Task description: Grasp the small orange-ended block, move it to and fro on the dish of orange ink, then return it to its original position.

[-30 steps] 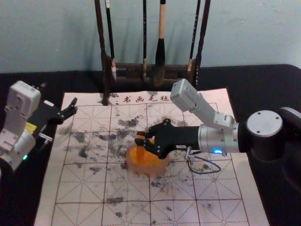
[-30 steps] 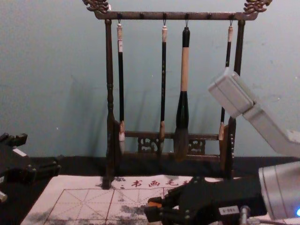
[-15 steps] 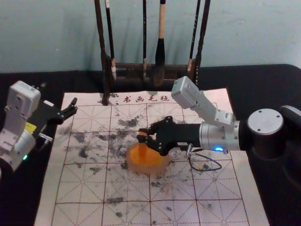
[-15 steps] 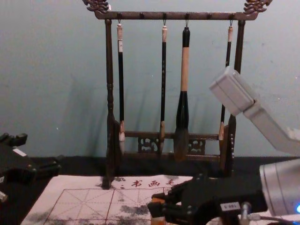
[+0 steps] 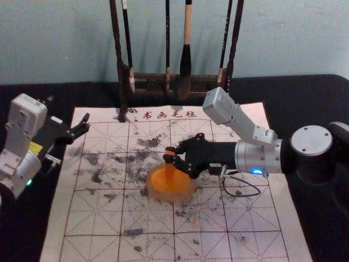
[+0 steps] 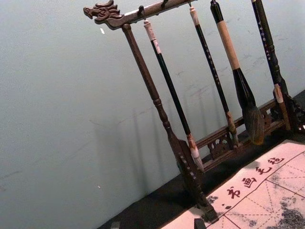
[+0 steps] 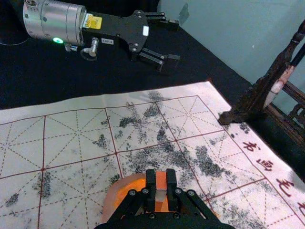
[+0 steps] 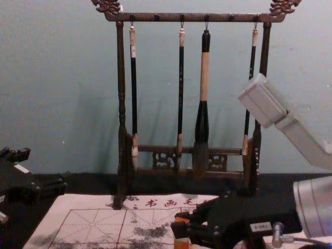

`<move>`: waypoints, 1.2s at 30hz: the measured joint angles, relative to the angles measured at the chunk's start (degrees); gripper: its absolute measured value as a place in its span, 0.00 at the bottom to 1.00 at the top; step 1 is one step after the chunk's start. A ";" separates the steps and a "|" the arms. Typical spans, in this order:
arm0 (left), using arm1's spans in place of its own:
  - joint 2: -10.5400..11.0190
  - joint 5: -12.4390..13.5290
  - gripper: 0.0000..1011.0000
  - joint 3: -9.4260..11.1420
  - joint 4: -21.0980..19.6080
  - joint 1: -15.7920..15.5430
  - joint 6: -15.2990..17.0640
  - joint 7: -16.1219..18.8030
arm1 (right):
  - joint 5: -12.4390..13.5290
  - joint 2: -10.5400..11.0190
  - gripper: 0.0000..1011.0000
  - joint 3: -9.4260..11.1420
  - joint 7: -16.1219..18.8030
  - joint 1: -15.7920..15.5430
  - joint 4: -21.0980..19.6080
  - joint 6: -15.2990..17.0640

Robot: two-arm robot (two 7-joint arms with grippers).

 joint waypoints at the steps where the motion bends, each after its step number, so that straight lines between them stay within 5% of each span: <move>1: 0.00 0.00 0.99 0.00 0.00 0.00 0.00 0.00 | 0.00 0.04 0.13 0.06 -0.02 -0.04 0.00 0.00; 24: 0.00 0.00 0.99 0.00 0.00 0.00 0.00 0.00 | 0.64 0.89 0.13 1.56 -0.49 -0.92 -1.16 -0.09; 36: 0.00 0.00 0.99 0.00 0.00 0.00 0.00 0.00 | 5.37 3.95 0.13 7.16 -5.54 -4.83 -10.12 2.89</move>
